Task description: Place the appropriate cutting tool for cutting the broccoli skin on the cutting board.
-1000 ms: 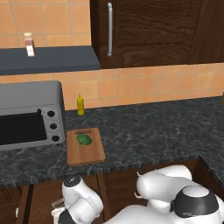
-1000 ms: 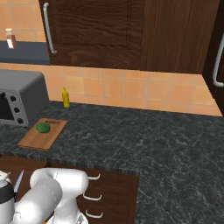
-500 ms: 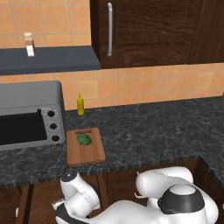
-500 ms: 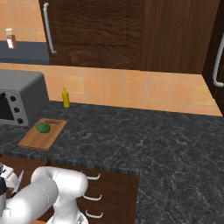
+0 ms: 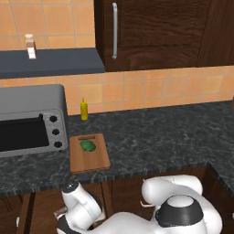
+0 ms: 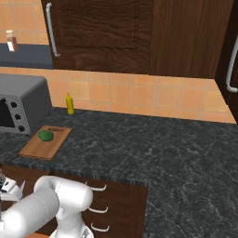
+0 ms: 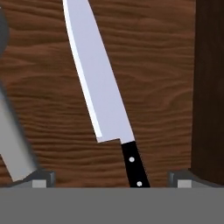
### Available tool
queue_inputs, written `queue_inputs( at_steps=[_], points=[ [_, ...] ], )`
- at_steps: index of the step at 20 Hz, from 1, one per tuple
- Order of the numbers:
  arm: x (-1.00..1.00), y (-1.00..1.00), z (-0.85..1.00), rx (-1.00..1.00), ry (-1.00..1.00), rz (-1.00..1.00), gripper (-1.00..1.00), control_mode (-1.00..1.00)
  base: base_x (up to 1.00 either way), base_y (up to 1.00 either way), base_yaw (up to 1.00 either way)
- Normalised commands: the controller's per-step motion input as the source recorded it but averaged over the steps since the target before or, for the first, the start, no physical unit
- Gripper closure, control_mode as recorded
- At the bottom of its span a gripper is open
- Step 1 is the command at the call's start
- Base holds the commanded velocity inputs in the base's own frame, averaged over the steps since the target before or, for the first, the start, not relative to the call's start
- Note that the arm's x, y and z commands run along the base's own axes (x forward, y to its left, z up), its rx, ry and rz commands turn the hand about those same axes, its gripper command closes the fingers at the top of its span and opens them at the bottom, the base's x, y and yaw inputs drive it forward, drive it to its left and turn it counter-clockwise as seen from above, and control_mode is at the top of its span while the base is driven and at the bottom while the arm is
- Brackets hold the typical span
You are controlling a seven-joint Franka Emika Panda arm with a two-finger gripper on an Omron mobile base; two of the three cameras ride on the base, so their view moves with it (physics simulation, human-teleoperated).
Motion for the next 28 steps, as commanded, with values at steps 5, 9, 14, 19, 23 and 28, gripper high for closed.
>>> queue_inputs(
  at_steps=[5, 9, 14, 19, 23, 28],
  points=[
    [0.03, -0.04, -0.38, 0.00, 0.00, 0.00, -1.00, -1.00, 0.00, 0.00, 0.00],
    [0.21, 0.00, -0.34, 0.00, 0.02, 0.00, -1.00, -1.00, 0.00, 0.00, 0.00],
    [0.19, -0.01, -0.48, -0.02, 0.05, 0.00, -1.00, -1.00, 0.00, 0.00, 0.00],
    [0.00, -0.01, -0.73, -0.05, 0.09, 0.03, 1.00, -1.00, 0.00, 0.00, 0.00],
    [-0.20, 0.00, -0.66, -0.06, 0.01, 0.03, 1.00, -1.00, 0.00, 0.00, 0.00],
    [-0.53, -0.02, -0.63, -0.02, -0.01, 0.01, 1.00, -1.00, 0.00, 0.00, 0.00]
  ],
)
